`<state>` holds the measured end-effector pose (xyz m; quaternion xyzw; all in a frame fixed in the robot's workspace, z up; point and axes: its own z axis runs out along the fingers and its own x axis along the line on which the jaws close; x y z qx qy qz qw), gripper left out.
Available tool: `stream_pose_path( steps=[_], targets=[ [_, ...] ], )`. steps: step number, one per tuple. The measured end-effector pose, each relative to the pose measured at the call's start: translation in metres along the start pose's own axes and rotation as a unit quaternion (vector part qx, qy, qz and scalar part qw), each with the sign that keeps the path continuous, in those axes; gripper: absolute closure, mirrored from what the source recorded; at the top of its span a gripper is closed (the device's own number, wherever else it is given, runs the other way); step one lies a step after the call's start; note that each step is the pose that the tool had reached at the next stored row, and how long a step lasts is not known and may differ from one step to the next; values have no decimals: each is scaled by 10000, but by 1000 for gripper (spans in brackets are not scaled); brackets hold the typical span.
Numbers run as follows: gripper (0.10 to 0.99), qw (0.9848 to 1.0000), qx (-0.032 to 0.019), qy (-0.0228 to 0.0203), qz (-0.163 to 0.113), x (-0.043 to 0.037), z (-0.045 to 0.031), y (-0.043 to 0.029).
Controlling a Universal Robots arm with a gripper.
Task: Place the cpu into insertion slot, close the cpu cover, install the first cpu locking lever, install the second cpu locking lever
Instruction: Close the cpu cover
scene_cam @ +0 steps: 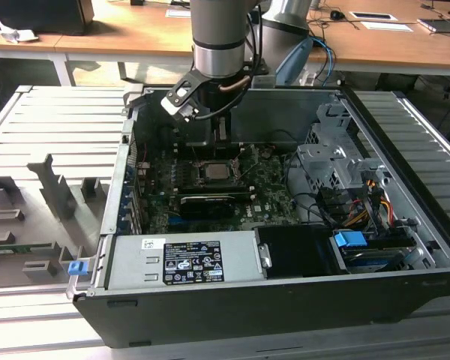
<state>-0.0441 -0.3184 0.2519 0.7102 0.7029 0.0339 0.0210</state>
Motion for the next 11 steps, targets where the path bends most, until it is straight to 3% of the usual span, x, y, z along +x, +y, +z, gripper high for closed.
stream_pose_path(
  steps=[11],
  targets=[
    [980, 10000, 0, 0, -1, 1, -35, 3]
  ],
)
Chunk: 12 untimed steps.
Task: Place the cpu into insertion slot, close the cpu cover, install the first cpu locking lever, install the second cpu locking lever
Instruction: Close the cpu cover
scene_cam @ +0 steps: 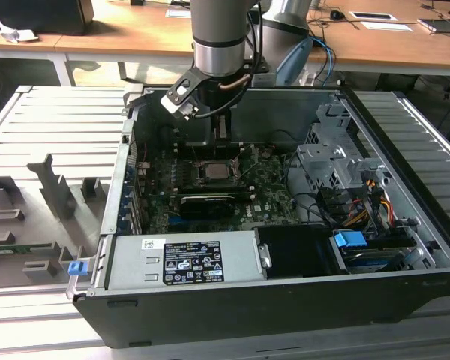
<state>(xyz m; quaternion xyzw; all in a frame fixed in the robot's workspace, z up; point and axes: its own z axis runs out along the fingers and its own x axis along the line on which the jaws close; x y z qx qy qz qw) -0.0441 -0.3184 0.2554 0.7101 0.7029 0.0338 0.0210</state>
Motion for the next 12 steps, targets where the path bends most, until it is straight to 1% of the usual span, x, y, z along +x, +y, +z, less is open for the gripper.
stream_pose_path(
  steps=[12],
  targets=[
    [980, 10000, 0, 1, 0, 1, -64, 5]
  ],
)
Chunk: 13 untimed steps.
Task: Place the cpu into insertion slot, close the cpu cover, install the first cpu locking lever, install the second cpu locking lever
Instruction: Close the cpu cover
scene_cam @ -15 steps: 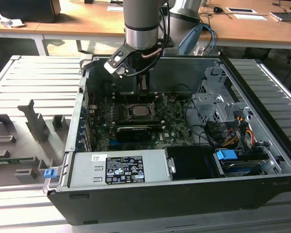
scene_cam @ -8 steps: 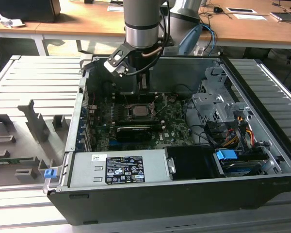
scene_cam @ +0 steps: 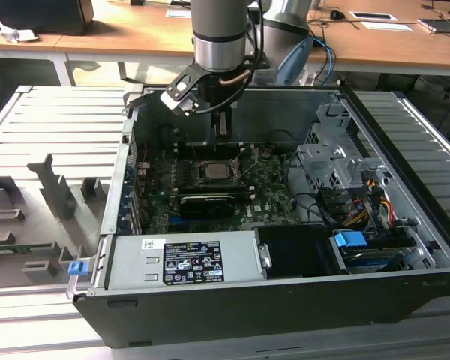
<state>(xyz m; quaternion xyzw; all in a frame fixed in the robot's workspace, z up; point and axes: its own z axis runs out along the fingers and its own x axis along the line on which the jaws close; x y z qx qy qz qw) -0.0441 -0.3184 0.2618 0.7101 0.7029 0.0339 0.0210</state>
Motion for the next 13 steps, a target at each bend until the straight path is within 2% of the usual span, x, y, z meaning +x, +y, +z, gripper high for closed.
stream_pose_path(
  steps=[13],
  targets=[
    [980, 10000, 0, 0, 0, 1, -52, 4]
  ],
)
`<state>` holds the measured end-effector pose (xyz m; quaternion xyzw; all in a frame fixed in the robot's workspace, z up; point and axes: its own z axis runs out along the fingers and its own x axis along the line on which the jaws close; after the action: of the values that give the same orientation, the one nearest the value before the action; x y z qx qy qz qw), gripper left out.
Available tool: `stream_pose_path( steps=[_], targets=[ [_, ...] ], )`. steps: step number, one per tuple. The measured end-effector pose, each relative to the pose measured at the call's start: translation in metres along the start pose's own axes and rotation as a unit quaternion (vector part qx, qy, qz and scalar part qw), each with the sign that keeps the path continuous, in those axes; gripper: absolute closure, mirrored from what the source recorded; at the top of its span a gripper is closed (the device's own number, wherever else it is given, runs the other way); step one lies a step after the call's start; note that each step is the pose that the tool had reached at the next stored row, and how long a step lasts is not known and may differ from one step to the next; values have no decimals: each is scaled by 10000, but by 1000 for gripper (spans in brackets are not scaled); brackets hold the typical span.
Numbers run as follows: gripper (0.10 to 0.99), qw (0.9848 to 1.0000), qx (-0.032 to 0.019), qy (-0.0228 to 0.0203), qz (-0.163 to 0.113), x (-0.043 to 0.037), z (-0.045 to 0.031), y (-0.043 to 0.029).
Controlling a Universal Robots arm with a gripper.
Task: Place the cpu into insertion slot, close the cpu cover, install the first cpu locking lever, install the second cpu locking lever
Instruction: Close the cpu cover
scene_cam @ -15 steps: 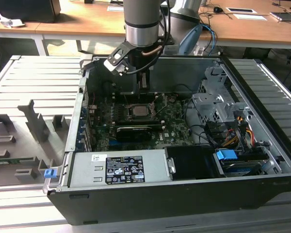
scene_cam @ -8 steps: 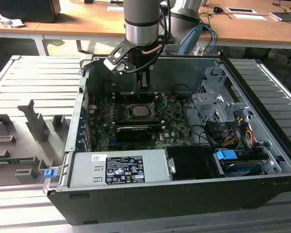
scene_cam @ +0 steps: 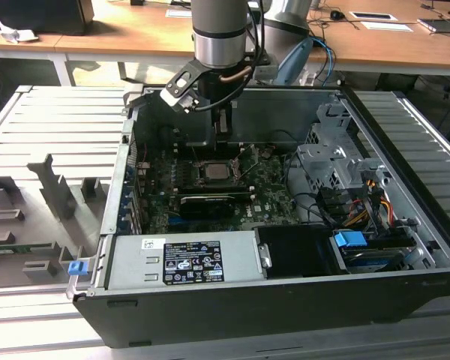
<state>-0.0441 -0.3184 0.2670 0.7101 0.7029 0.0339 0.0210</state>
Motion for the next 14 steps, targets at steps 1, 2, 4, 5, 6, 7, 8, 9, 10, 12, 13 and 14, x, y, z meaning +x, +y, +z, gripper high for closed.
stream_pose_path(
  steps=[1, 2, 4, 5, 6, 7, 8, 9, 10, 12, 13, 14],
  targets=[
    [980, 10000, 0, 0, -1, 0, -3, 0],
    [980, 10000, 0, 0, -1, 0, -5, 0],
    [980, 10000, 0, 0, 0, 0, -9, 1],
    [980, 10000, 0, 0, 0, 0, -10, 1],
    [980, 10000, 0, 0, -1, 0, -15, 1],
    [980, 10000, 0, 0, -1, 0, -17, 1],
    [980, 10000, 0, 0, -1, 0, -20, 2],
    [980, 10000, 0, 0, -1, 0, -22, 2],
    [980, 10000, 0, 0, -1, 0, -23, 2],
    [980, 10000, 0, 0, -2, 0, -27, 2],
    [980, 10000, 0, 0, -1, 0, -29, 2],
    [980, 10000, 0, 0, -2, 0, -30, 2]
  ],
)
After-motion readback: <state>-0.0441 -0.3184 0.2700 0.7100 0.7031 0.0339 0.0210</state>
